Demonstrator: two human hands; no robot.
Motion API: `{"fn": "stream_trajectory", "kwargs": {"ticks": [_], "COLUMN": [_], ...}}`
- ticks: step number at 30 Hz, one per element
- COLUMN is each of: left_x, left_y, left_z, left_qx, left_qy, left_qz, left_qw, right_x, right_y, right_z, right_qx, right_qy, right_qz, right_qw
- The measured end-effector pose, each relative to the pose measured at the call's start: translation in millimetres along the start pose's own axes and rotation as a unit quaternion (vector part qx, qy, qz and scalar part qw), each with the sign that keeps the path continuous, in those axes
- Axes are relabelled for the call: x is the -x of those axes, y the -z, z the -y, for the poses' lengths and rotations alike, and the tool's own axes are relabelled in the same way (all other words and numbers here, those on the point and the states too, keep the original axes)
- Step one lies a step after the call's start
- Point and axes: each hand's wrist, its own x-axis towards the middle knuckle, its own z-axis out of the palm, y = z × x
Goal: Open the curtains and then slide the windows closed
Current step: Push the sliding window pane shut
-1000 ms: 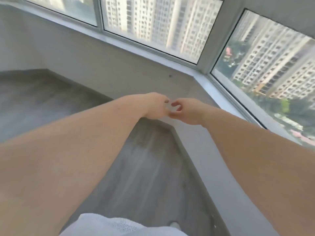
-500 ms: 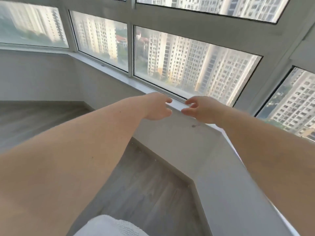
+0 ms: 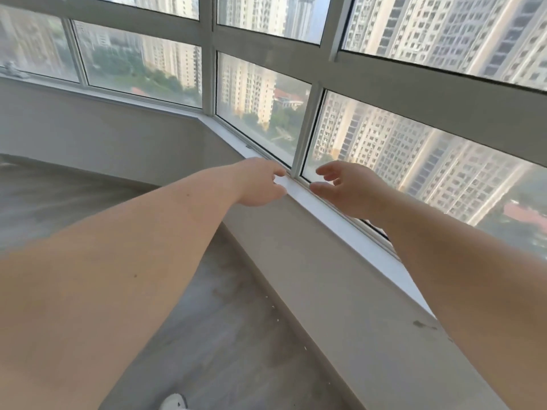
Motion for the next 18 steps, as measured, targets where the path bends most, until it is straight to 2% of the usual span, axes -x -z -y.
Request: {"fn": "stream_trajectory", "kwargs": {"ticks": [10,15,18], "left_x": [-158,-221,-263], "left_y": [117,127,134], "left_z": [148,190,209], "left_qx": [0.025,0.02,0.016], "left_qy": [-0.003,-0.017,-0.023], "left_qz": [-0.018,-0.018,-0.02], "left_qw": [1.0,0.999,0.999], "right_x": [-232,-310,-360], "right_y": [-34,-54,-53], "right_z": [62,64,58], "right_qx": [-0.004,0.021,0.017], "right_qy": [-0.003,-0.01,-0.012], "right_qz": [-0.061,-0.058,-0.083], "right_qw": [0.998,0.998,0.996]}}
